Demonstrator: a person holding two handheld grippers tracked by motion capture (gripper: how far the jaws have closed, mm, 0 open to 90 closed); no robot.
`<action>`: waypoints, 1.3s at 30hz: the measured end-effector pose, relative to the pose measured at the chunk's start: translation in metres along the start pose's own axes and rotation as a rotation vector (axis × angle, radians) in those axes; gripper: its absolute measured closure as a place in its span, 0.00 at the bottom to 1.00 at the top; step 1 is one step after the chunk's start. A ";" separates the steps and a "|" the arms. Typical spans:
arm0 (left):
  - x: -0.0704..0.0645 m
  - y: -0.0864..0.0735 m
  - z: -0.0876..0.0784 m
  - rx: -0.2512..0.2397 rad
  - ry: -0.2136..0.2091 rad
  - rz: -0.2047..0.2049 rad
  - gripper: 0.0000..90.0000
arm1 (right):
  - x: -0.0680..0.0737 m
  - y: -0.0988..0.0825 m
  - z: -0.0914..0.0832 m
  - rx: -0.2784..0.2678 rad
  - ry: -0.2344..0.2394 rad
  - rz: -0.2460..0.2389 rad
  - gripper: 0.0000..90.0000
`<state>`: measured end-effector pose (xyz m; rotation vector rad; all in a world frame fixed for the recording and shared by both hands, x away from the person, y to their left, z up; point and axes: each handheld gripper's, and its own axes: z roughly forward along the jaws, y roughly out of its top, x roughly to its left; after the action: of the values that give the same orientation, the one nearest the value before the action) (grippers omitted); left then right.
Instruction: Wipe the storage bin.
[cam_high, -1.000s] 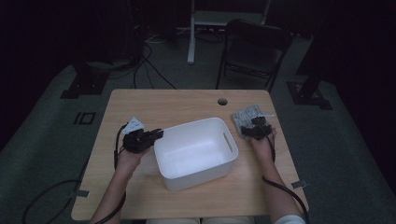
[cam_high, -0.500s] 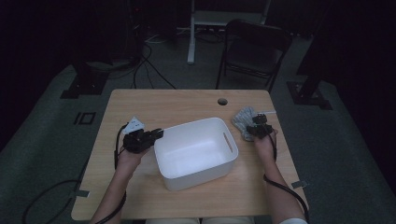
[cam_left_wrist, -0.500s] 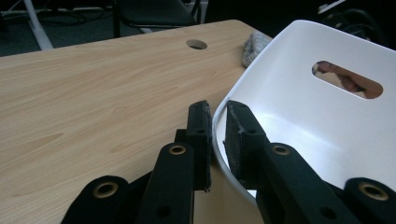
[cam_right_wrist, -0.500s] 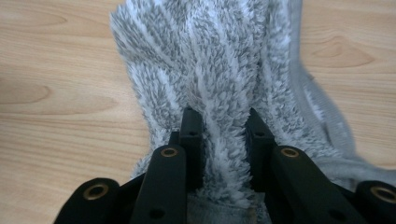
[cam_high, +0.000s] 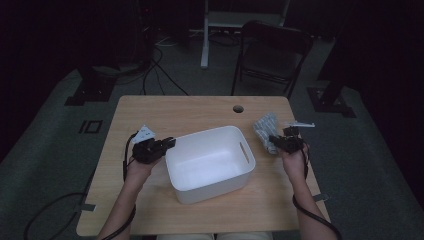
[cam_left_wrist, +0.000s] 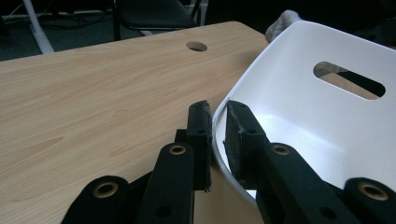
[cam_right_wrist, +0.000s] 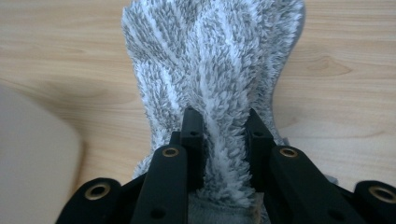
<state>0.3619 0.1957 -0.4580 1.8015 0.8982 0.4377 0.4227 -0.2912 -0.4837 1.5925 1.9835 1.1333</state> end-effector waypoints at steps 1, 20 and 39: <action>0.000 0.000 0.000 -0.001 -0.001 0.000 0.89 | 0.001 -0.001 -0.005 -0.009 0.000 0.001 0.84; 0.002 0.000 0.003 -0.013 -0.012 0.007 0.89 | 0.051 -0.022 -0.101 -0.154 0.211 -0.074 0.83; 0.002 0.000 0.005 -0.023 -0.004 0.024 0.89 | 0.077 -0.051 -0.093 -0.103 0.284 -0.097 0.83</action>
<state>0.3664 0.1939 -0.4597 1.7933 0.8663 0.4570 0.3016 -0.2553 -0.4499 1.3299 2.1102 1.4646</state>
